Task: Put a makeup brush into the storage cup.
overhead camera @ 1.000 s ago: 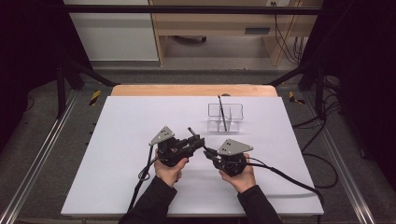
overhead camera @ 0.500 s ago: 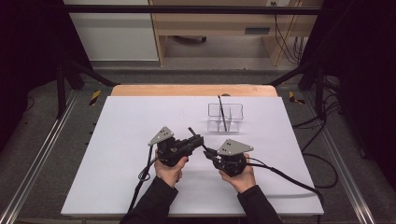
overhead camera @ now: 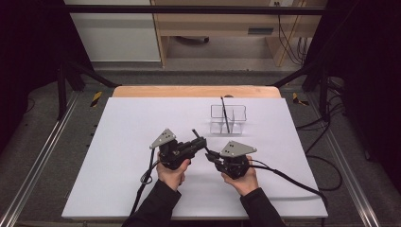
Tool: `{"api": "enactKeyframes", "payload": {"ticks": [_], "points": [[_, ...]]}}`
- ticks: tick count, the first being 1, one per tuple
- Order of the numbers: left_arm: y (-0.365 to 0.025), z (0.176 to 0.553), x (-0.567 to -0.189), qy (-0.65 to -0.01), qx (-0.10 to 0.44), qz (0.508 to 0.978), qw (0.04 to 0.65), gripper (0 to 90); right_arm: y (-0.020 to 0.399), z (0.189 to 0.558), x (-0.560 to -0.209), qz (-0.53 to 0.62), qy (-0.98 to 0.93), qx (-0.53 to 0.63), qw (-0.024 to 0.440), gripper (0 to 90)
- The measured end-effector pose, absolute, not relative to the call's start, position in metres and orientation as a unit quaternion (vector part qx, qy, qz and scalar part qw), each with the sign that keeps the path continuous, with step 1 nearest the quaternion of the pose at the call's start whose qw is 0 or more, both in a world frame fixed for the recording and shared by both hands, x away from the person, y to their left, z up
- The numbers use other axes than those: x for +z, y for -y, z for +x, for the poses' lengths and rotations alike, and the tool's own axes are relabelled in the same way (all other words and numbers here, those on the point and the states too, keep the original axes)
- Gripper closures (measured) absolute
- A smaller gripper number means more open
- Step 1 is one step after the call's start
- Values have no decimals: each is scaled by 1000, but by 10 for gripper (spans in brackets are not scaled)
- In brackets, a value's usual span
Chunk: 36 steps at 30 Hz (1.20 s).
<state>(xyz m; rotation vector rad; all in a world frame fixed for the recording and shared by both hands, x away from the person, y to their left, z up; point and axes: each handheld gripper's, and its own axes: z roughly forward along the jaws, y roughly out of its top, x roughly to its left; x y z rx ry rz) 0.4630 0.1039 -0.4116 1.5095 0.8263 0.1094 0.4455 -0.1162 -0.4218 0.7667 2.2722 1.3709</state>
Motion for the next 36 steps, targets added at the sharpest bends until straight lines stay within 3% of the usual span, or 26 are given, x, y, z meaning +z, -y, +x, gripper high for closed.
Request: {"api": "enactKeyframes", "payload": {"ticks": [16,28,36], "points": [[-99,459,-408,-345,49,670,656,829,116,445,-422,277,-807,488,185,819],[-105,458,-403,-344,81,685,637,831,117,442,-415,284,-796,500,188,630],[-95,453,-398,-329,94,705,621,831,116,440,-411,282,-794,505,189,595]]}}
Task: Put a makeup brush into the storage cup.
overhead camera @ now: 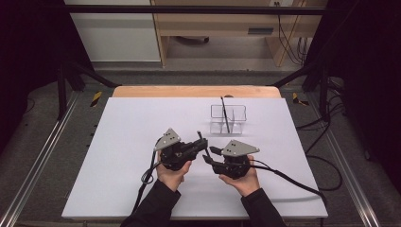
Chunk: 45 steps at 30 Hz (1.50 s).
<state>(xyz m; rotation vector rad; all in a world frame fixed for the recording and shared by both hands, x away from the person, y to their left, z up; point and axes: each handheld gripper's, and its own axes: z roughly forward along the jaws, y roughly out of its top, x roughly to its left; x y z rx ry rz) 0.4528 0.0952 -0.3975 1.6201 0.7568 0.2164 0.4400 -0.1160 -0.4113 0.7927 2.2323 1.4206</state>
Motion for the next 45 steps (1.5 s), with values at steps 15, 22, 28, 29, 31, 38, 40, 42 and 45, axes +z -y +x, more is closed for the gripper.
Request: {"api": "enactKeyframes", "payload": {"ticks": [15,22,28,29,31,38,40,42,45], "points": [[-86,449,-398,-315,103,725,604,831,117,439,-410,288,-789,512,183,826],[-87,450,-398,-314,99,728,601,829,117,440,-411,287,-791,511,176,837],[-90,451,-395,-307,99,726,608,756,117,441,-410,291,-789,514,169,837],[-91,451,-394,-306,100,726,608,731,117,441,-411,292,-789,513,169,837],[-94,452,-392,-305,98,727,607,674,117,442,-411,296,-788,512,170,837],[-107,452,-388,-298,114,743,588,480,122,445,-410,313,-782,511,173,837],[-110,451,-387,-296,121,746,584,425,124,446,-409,316,-780,511,175,837],[-113,451,-387,-296,121,747,582,370,125,447,-408,321,-777,511,178,837],[-119,449,-387,-292,118,749,583,311,129,448,-405,325,-773,513,184,837]]}}
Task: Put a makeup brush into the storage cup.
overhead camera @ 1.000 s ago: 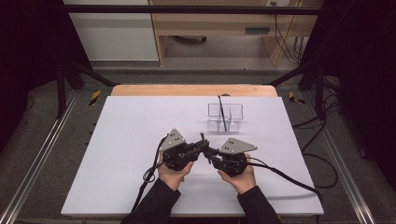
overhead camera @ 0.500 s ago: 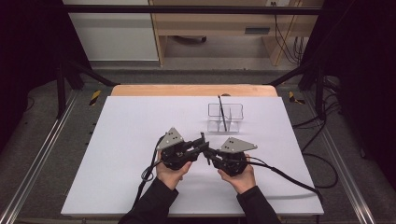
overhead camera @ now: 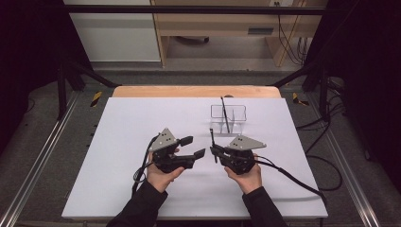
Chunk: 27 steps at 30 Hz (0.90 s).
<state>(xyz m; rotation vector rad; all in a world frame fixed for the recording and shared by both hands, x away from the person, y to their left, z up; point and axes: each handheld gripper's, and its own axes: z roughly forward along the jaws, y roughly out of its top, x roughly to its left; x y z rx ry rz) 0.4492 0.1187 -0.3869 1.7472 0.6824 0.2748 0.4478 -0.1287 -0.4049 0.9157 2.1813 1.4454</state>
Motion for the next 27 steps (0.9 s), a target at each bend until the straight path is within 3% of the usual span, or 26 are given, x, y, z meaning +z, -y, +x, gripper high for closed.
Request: {"api": "enactKeyframes", "payload": {"ticks": [9,27], "points": [[-139,445,-389,-299,141,759,561,193,137,453,-399,340,-759,522,189,837],[-183,444,-406,-336,171,763,525,125,152,468,-384,367,-731,535,211,837]]}}
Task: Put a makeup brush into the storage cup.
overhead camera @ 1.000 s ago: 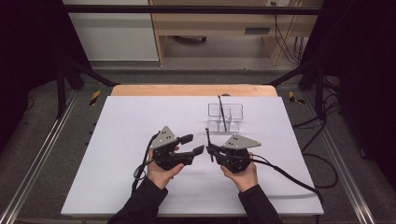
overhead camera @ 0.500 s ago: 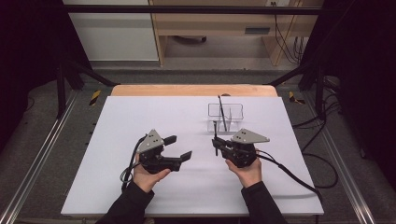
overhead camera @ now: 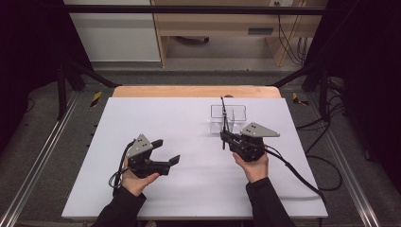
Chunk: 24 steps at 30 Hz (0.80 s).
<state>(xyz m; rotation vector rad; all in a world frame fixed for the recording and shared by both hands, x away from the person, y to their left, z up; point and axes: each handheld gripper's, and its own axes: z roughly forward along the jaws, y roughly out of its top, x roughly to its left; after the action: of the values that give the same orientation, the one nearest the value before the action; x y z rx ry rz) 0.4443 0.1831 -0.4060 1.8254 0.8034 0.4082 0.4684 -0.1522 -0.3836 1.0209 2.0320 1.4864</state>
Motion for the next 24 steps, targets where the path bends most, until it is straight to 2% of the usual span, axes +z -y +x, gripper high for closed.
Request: {"api": "enactKeyframes", "payload": {"ticks": [24], "points": [[-215,448,-416,-362,197,765,496,108,175,496,-362,413,-699,534,236,837]]}}
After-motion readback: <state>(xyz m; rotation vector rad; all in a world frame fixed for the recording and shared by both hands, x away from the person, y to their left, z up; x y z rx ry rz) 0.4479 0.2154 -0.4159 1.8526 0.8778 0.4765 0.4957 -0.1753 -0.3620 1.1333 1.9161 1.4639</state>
